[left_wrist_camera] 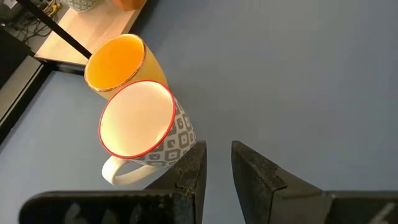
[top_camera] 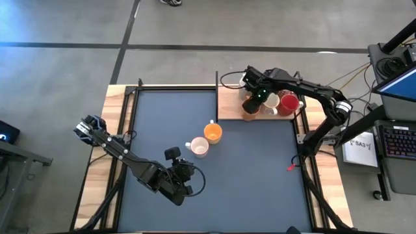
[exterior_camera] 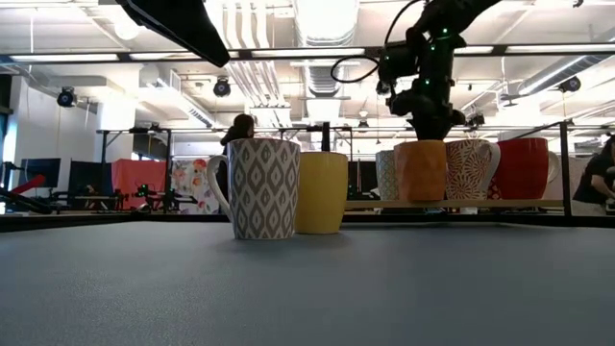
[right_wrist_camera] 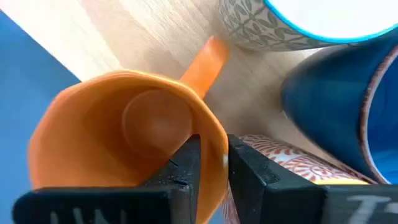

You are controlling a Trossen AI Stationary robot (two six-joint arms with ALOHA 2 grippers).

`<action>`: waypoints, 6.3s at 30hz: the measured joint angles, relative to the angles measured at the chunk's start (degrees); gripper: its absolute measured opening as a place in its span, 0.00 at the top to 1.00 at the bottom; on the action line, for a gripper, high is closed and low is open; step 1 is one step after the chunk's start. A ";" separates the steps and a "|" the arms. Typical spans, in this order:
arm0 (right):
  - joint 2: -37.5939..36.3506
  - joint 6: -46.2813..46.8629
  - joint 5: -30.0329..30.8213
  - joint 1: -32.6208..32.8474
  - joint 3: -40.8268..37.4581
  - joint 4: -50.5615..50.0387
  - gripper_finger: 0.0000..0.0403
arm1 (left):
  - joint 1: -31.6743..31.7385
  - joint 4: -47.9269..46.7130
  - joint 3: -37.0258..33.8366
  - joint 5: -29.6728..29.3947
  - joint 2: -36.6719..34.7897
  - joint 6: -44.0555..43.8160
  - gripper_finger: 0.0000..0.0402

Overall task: Place coffee mugs
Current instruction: Put the orange mug on the shelf, then put the gray patterned mug on the shelf

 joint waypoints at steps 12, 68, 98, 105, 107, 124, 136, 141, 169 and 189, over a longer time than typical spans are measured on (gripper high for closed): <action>-3.67 -15.20 -10.09 5.64 6.55 -7.08 0.79 | 0.00 0.00 0.00 0.04 0.00 0.00 0.86; 2.68 -21.84 -0.22 10.34 2.38 -5.22 0.95 | 0.00 -0.04 0.00 0.13 0.07 -0.02 0.86; 2.16 -20.05 -3.23 8.26 4.81 -3.17 0.82 | 1.85 0.00 0.00 0.10 0.07 1.49 0.86; 0.61 -15.86 -3.23 8.33 7.10 -4.49 0.77 | 6.97 1.45 0.00 0.17 0.09 7.72 0.86; -0.03 -14.76 -3.26 8.39 6.93 -4.76 0.77 | 8.76 2.71 0.00 0.92 0.09 12.16 0.86; -5.74 -7.00 -6.60 20.30 1.30 -6.05 0.81 | 19.20 4.18 -0.11 23.76 0.45 22.97 0.86; -8.77 -8.81 -6.18 24.17 -4.12 -1.77 0.75 | 23.79 4.83 -0.11 30.28 5.27 23.57 0.86; -8.77 -11.29 -6.14 24.15 -4.89 -0.20 0.74 | 25.01 5.52 -0.11 30.43 6.42 24.29 0.86; -8.79 -16.52 -6.13 24.04 -6.05 1.14 0.79 | 26.90 26.90 0.96 41.83 7.13 28.99 0.97; -8.95 -16.48 -6.08 24.02 -6.03 0.95 0.79 | 31.04 23.93 13.64 42.45 19.80 37.78 0.97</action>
